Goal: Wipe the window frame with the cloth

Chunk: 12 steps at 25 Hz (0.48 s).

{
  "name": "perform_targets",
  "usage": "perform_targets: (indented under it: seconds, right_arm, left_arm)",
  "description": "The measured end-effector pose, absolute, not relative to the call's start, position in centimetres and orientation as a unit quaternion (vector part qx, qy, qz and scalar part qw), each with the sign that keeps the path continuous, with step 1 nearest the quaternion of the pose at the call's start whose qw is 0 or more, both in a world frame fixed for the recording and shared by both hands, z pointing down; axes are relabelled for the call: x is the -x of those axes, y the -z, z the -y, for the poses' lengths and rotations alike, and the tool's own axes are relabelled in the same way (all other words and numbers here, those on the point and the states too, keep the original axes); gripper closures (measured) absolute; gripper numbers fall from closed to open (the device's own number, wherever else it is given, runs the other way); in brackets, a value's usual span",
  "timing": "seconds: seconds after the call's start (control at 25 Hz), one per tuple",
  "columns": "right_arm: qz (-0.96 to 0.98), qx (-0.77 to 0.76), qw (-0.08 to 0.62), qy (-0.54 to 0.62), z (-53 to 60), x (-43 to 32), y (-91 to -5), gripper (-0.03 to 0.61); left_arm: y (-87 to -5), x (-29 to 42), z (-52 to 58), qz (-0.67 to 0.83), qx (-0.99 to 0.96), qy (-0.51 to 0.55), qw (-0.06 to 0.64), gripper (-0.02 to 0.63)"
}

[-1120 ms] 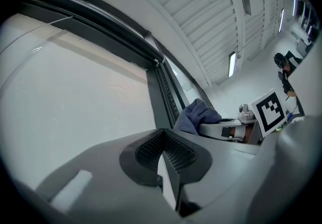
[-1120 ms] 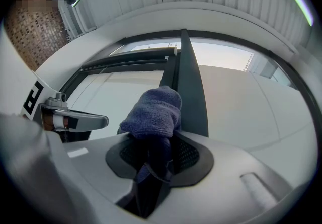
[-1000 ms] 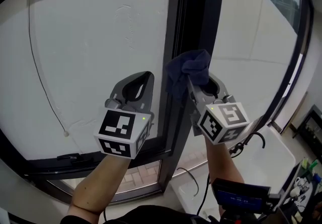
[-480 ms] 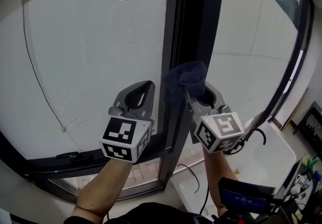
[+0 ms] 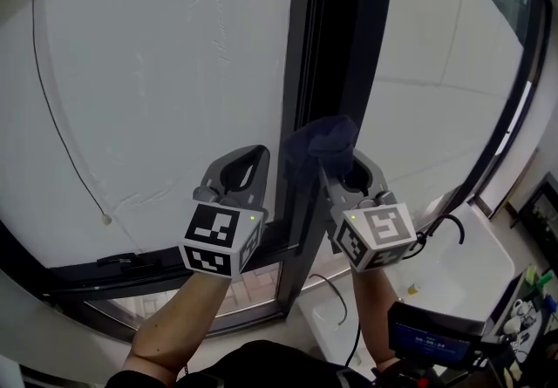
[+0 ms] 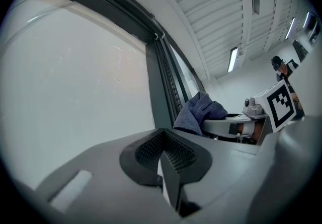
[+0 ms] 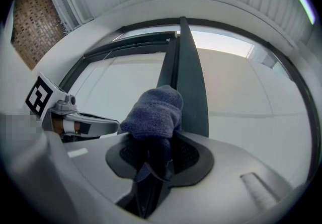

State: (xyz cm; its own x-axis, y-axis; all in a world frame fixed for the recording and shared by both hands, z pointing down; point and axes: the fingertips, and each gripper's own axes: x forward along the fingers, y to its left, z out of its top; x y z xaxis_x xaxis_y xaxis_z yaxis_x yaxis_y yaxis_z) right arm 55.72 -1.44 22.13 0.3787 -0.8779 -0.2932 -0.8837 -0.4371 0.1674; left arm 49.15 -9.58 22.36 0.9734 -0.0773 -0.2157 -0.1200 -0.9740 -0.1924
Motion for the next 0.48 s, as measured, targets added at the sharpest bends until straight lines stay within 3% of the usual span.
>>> perform_targets:
  seconds: [0.48]
  right_arm:
    - [-0.530, 0.836, 0.000, -0.140, 1.6, -55.9, -27.3, 0.462]
  left_arm:
    - [-26.4, -49.0, 9.0, -0.039, 0.991, -0.080, 0.097, 0.620]
